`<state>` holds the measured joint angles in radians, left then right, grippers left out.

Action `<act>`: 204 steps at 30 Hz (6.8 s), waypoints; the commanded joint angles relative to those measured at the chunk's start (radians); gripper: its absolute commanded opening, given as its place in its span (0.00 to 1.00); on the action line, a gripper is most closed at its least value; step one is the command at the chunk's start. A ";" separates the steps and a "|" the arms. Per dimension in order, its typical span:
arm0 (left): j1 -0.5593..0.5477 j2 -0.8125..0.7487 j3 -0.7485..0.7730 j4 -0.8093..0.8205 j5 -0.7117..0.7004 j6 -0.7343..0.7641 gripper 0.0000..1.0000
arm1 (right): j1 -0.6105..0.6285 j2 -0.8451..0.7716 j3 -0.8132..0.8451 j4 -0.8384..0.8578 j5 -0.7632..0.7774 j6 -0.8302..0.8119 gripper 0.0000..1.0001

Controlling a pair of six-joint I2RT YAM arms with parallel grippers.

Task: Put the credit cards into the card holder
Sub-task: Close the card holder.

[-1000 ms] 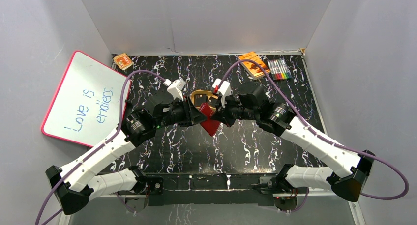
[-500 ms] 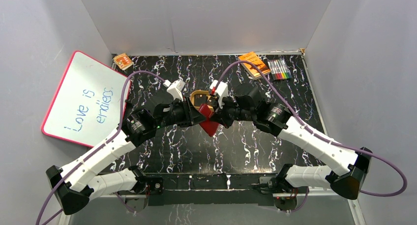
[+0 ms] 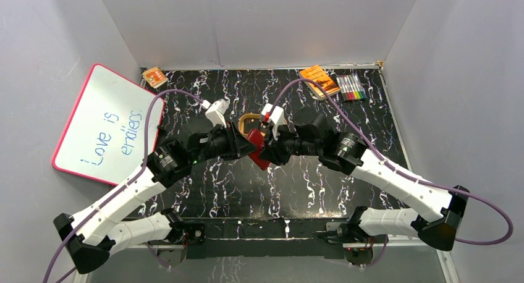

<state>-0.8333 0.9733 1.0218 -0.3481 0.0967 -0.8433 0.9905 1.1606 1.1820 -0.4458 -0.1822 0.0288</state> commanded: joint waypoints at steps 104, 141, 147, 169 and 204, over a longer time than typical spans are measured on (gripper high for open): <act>-0.026 -0.337 -0.334 0.820 0.340 -0.001 0.46 | 0.032 -0.403 -0.493 1.113 -0.083 0.671 0.00; -0.026 -0.332 -0.339 0.818 0.345 0.003 0.23 | 0.032 -0.393 -0.506 1.102 -0.107 0.678 0.00; -0.026 -0.330 -0.335 0.801 0.341 0.001 0.11 | 0.032 -0.397 -0.493 1.056 -0.120 0.648 0.00; -0.026 -0.369 -0.280 0.498 0.156 0.092 0.00 | 0.033 -0.463 -0.326 0.577 -0.149 0.526 0.89; -0.026 -0.346 -0.259 0.393 0.258 0.090 0.00 | 0.033 -0.318 -0.236 0.329 0.126 0.561 0.93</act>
<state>-0.8604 0.6456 0.7341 -0.0444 0.2966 -0.7456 1.0214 0.8482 0.9127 -0.1818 -0.0933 0.5758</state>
